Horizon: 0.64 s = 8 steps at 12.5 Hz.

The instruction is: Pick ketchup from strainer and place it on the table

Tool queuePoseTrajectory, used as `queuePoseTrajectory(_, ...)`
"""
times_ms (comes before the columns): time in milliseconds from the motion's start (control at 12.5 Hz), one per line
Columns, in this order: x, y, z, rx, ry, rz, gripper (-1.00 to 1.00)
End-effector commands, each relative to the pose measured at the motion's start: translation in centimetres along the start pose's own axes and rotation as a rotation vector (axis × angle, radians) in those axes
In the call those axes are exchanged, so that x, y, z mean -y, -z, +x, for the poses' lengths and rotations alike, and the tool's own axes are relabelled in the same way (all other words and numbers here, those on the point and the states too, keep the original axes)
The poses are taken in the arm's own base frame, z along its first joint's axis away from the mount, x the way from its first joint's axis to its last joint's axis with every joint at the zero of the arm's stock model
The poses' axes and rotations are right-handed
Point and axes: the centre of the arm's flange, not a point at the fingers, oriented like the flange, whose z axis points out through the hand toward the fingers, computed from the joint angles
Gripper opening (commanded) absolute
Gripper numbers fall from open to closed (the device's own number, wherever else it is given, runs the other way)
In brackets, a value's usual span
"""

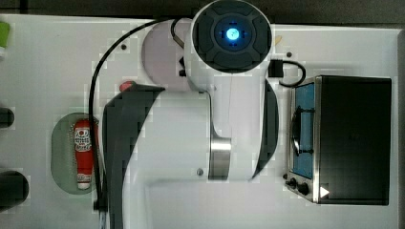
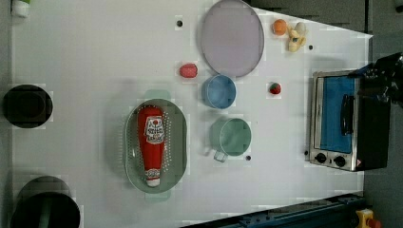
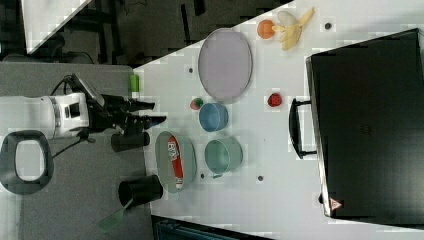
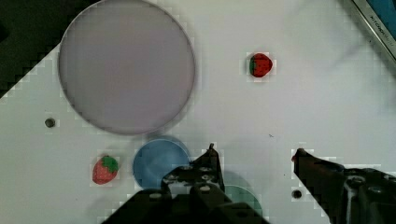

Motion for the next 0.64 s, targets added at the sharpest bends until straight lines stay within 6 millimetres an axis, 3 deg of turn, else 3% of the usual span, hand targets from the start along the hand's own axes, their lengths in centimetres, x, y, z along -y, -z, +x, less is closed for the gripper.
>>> queuePoseTrajectory(80, -7.2, 7.7, -6.7, 0.003, -0.124, -0.015, 0.59)
queuePoseTrajectory(240, -6.1, 7.4, -7.5, 0.005, -0.098, -0.021, 1.00)
queuePoseTrajectory(400, -3.6, 6.8, -9.3, 0.004, -0.039, -0.036, 1.00)
queuePoseTrajectory(640, 2.0, 5.7, -13.3, -0.038, 0.092, -0.024, 1.00)
